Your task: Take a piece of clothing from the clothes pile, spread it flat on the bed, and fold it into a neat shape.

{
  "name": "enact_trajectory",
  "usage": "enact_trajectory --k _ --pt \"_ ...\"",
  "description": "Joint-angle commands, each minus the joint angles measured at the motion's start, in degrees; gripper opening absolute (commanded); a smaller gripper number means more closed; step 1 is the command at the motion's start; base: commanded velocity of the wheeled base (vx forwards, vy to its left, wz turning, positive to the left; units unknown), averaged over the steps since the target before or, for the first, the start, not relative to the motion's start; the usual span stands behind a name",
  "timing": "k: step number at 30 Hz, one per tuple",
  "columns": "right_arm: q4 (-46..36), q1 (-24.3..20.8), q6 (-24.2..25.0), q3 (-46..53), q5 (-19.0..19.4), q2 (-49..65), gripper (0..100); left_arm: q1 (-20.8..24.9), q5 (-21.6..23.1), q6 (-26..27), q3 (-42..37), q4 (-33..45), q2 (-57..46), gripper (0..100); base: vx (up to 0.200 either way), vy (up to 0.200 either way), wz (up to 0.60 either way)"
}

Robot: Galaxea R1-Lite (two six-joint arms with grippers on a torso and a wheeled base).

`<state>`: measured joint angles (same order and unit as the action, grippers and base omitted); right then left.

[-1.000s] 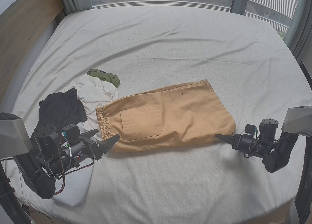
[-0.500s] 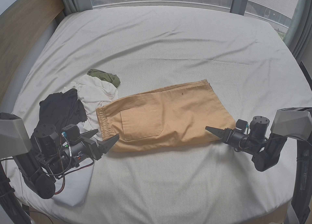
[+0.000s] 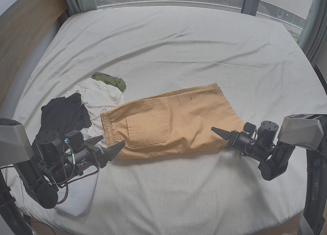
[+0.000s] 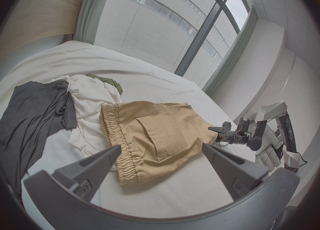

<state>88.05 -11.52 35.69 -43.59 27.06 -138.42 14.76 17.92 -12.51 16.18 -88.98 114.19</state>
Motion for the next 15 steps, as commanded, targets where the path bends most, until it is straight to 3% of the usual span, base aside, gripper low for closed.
enact_trajectory --k 1,3,4,15 --pt "0.0 -0.3 0.0 -0.4 0.0 -1.1 100 0.0 0.0 -0.1 0.0 -0.1 0.1 100 0.0 0.0 0.0" --pt "0.0 -0.3 0.0 -0.4 0.0 -1.1 100 0.0 0.0 -0.1 0.0 -0.1 0.2 100 0.0 0.0 0.0" --pt "0.0 -0.3 0.0 -0.4 0.0 -1.1 0 0.0 0.0 -0.1 0.0 -0.1 0.2 100 0.0 0.0 0.0" --pt "-0.1 -0.9 0.0 0.6 -0.6 -0.4 0 0.0 0.0 -0.1 0.0 -0.1 0.3 100 0.0 0.0 0.0"
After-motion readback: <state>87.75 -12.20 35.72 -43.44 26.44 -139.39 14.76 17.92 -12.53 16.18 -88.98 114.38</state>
